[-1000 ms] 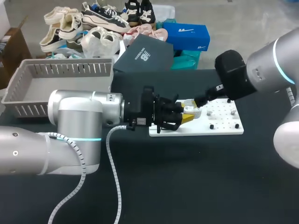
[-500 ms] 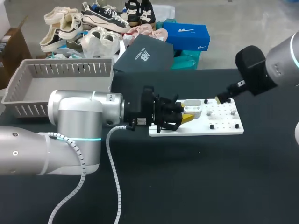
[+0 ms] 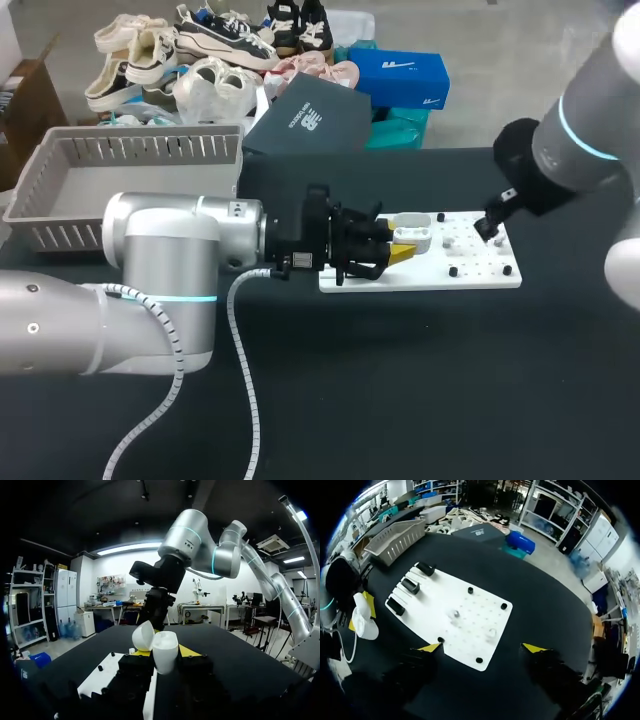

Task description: Pick up each earbud case from the left stands, insert the matching earbuds, close the lid, and place the case in the box.

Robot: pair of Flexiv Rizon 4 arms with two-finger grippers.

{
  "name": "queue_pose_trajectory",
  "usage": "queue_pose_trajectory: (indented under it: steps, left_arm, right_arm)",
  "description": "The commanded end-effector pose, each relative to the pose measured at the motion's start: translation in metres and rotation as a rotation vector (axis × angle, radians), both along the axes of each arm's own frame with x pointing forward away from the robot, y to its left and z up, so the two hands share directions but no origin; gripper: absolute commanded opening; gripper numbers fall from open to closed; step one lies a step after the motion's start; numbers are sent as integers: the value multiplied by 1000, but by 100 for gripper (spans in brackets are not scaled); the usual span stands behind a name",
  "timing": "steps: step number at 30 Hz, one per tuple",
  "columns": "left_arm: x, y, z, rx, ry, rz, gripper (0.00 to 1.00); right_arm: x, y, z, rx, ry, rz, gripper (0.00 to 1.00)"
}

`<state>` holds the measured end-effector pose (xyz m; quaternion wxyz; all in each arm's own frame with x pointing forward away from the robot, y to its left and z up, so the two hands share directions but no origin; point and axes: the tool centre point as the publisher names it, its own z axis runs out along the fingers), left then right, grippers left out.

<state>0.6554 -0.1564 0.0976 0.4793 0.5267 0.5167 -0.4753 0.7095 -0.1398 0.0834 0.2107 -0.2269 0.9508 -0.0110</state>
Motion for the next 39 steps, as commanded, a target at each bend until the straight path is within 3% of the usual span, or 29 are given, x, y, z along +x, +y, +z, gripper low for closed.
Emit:
queue_pose_trajectory:
  steps: [1, 4, 11, 13, 15, 18, 20, 24, 26, 28, 39]
  left_arm:
    - [0, 0, -1, -2, -1, 1, 0]
    - [0, 0, -1, -2, -1, 1, 0]
    - [0, 0, -1, -2, -1, 1, 0]
    - [0, 0, -1, -2, -1, 1, 0]
    - [0, 0, -1, -2, -1, 1, 0]
    - [0, 0, -1, -2, -1, 1, 0]
    - [0, 0, -1, -2, -1, 1, 0]
    - [0, 0, -1, -2, -1, 1, 0]
    - [0, 0, -1, -2, -1, 1, 0]
    - [0, 0, -1, -2, -1, 1, 0]
    - [0, 0, -1, -2, -1, 1, 0]
  right_arm:
    - [12, 9, -6, -340, -119, -173, 98]
    - [14, 8, -10, -355, -106, -182, 100]
    - [15, -1, -25, -374, -78, -192, 91]
    - [15, -3, -28, -377, -73, -195, 87]
    - [16, -4, -29, -379, -71, -197, 72]
    - [17, -5, -32, -380, -66, -198, 69]
    - [17, -5, -33, -381, -65, -198, 73]
    - [22, -5, -37, -378, -55, -199, 67]
    - [23, -5, -38, -377, -51, -199, 62]
    - [26, -5, -43, -380, -39, -195, 50]
    - [33, -3, -54, -371, -4, -196, 47]
